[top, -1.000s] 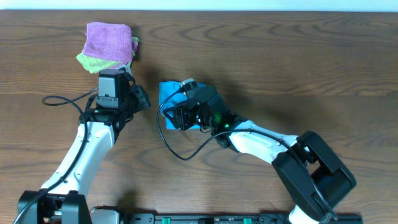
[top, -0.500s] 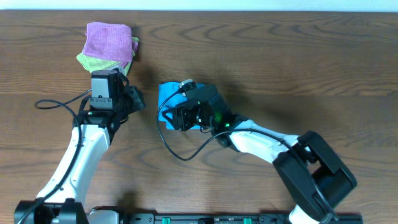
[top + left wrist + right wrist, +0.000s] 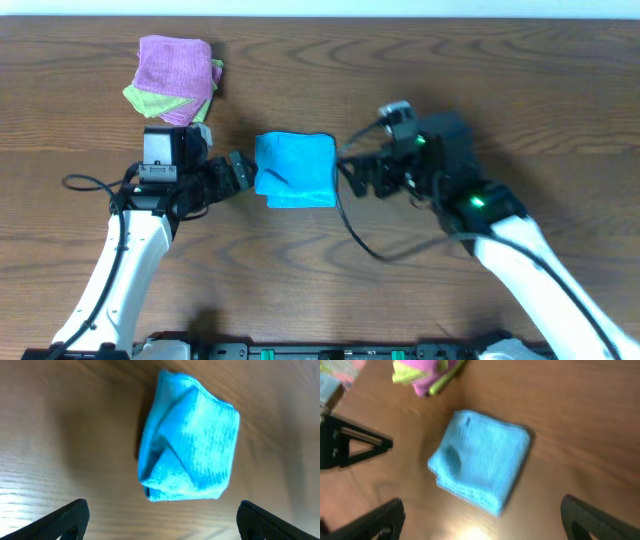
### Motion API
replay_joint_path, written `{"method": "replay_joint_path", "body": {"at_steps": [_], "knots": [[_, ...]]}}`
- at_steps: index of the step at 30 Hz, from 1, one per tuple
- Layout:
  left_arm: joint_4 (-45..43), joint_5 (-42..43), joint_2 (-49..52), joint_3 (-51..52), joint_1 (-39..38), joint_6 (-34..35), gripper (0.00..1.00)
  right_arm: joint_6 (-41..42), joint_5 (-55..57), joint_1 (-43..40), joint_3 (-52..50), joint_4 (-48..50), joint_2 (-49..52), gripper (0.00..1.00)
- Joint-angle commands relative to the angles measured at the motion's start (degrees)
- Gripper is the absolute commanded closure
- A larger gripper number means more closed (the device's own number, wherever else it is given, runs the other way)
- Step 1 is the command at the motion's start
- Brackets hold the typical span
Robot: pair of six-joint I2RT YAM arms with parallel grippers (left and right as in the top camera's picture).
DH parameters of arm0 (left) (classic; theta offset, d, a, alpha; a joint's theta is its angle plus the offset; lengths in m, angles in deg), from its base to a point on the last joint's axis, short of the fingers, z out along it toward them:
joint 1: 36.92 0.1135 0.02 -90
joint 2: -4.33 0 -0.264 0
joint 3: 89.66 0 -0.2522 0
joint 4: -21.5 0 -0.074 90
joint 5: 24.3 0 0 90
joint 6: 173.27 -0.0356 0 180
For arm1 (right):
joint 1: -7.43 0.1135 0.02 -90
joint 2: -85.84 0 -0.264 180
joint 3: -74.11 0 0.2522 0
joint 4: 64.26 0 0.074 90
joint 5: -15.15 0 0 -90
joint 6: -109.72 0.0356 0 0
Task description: Fold the cloth
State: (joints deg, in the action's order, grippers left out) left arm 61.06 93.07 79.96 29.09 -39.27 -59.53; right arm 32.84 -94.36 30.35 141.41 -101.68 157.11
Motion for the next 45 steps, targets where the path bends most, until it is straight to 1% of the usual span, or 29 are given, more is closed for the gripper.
{"method": "replay_joint_path", "body": {"at_steps": [1,4,8,10,14,19,22,25,29,35,42,45], "knots": [[0.50,4.87,-0.63,0.44,0.17,0.02,0.05,-6.56,1.25,-1.86,0.02,-6.32,-6.05,0.01],[0.26,5.70,-0.63,1.88,0.09,1.66,0.05,-7.91,4.35,-3.21,-0.96,-12.79,-11.30,0.01],[-3.52,8.81,-0.66,7.04,0.09,4.35,0.04,-7.98,4.50,-5.42,-6.19,-15.63,-20.74,0.01],[-8.22,11.50,-0.66,11.23,0.07,6.99,0.04,-6.47,4.52,-6.60,-11.04,-15.87,-28.24,0.01],[-14.84,13.88,-0.66,16.57,0.07,11.06,0.05,-2.56,4.52,-8.02,-17.88,-17.62,-39.23,0.01],[-21.31,14.21,-0.63,21.11,0.07,16.81,0.05,2.86,4.52,-8.48,-24.17,-20.26,-50.47,0.01],[-25.18,13.94,-0.63,23.19,0.02,19.91,0.05,5.73,5.16,-8.48,-25.86,-21.44,-55.21,0.01],[-29.00,12.83,-0.63,24.81,-0.59,24.09,0.04,6.64,5.68,-8.48,-26.03,-21.77,-56.70,0.01],[-31.95,9.16,-0.63,25.27,-3.50,28.02,0.05,6.60,5.60,-8.48,-26.03,-21.86,-56.63,0.01],[-34.14,0.46,0.39,25.27,-7.89,34.56,0.05,6.58,5.62,-8.48,-26.03,-22.77,-56.63,0.01],[-43.08,0.74,6.69,25.27,-8.31,37.97,0.05,6.58,5.62,-8.48,-26.03,-22.91,-56.63,0.01],[-45.55,0.76,8.85,25.27,-8.59,39.54,0.05,6.58,5.62,-8.48,-26.03,-22.88,-56.63,0.01]]}}
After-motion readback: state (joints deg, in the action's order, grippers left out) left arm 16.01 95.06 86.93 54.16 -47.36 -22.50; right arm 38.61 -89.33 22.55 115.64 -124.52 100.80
